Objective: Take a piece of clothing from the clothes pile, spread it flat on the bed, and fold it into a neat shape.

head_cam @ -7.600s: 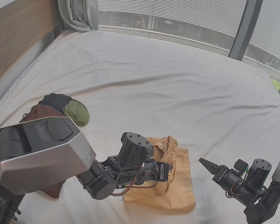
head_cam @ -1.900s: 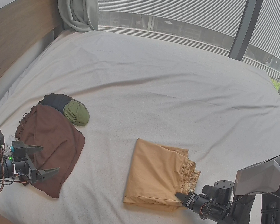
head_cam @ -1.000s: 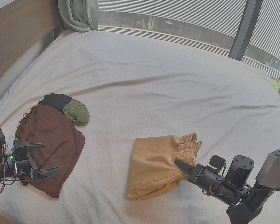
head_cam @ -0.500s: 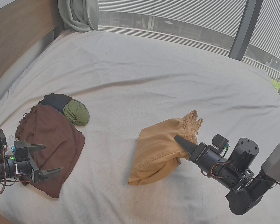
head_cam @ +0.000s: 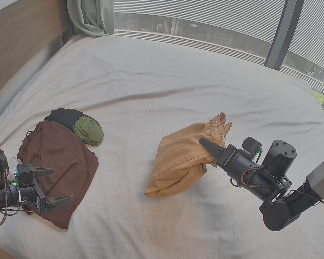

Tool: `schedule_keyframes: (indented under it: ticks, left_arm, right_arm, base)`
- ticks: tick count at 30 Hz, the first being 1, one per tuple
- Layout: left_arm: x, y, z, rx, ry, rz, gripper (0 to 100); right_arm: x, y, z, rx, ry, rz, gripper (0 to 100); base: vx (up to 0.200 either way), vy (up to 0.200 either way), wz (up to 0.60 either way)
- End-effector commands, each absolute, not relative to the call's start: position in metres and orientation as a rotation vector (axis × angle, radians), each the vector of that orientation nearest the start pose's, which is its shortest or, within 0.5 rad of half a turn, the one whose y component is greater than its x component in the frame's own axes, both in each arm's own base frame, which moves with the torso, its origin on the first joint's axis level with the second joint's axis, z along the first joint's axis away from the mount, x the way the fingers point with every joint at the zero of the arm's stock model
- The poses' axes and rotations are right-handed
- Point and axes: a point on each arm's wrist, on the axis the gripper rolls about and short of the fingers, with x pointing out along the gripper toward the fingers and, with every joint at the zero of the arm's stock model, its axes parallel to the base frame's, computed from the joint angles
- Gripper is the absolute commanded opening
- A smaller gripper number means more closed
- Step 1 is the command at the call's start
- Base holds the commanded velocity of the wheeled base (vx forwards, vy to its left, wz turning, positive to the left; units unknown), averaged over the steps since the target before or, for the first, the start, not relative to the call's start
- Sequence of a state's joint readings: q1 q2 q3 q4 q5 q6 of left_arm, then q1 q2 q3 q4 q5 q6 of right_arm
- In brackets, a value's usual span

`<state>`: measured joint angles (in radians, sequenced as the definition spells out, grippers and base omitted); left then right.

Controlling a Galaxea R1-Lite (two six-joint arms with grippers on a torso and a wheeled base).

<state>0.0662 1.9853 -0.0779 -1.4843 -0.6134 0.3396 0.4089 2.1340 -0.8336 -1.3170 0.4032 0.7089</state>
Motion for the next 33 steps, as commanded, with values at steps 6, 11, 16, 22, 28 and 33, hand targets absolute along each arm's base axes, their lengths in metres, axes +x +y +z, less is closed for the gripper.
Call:
schedule_keyframes:
  ticks: [6,11,16,22,28,33]
  left_arm:
    - [0.224,0.002,0.044,0.182,0.309,-0.599,100]
    - [0.224,0.002,0.044,0.182,0.309,-0.599,100]
    - [0.224,0.002,0.044,0.181,0.312,-0.599,100]
    - [0.224,0.002,0.043,0.182,0.313,-0.600,100]
    - [0.224,0.002,0.043,0.182,0.314,-0.601,100]
    - [0.224,0.002,0.043,0.182,0.314,-0.600,100]
  right_arm:
    - [0.366,0.169,0.127,0.669,0.246,0.793,0]
    - [0.376,0.173,0.134,0.669,0.239,0.796,0]
    - [0.383,0.175,0.140,0.669,0.240,0.794,0]
    - [0.397,0.181,0.144,0.669,0.236,0.795,0]
    - [0.410,0.187,0.149,0.669,0.242,0.793,0]
    - [0.427,0.193,0.139,0.669,0.255,0.787,0]
  base:
    - [0.000,0.000,0.00]
    - [0.000,0.000,0.00]
    - [0.000,0.000,0.00]
    - [0.000,0.000,0.00]
    - [0.000,0.000,0.00]
    - [0.000,0.000,0.00]
